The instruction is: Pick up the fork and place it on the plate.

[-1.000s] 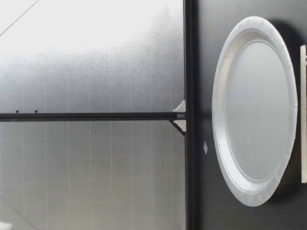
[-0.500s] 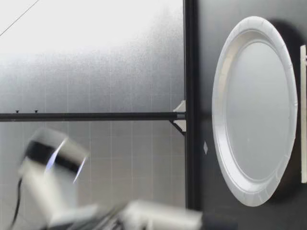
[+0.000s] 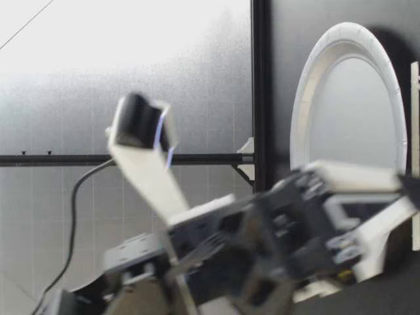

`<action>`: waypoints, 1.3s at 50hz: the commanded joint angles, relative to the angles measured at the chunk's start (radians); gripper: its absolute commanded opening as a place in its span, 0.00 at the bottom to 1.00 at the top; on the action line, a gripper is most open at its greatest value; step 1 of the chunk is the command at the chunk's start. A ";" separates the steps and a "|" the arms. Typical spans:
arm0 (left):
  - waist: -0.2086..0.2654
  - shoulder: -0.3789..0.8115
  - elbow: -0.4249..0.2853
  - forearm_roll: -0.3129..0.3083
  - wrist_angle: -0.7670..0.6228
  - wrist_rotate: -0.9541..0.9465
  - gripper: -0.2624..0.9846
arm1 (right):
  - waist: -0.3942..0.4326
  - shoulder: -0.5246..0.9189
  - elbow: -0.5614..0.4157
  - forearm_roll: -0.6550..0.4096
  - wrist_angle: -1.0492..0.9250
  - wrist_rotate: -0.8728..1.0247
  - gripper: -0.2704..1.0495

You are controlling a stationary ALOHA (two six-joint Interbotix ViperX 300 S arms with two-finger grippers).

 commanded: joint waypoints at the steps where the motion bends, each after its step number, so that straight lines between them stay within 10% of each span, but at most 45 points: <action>1: -0.018 -0.006 -0.034 0.018 -0.008 -0.021 0.66 | -0.005 0.003 -0.009 0.003 -0.009 -0.002 0.12; 40: -0.029 0.080 -0.055 0.086 -0.005 -0.061 0.65 | -0.005 -0.021 0.012 0.003 -0.018 0.031 0.12; 65: -0.029 0.087 -0.051 0.089 -0.011 -0.058 0.30 | -0.005 -0.023 0.020 0.003 -0.018 0.032 0.12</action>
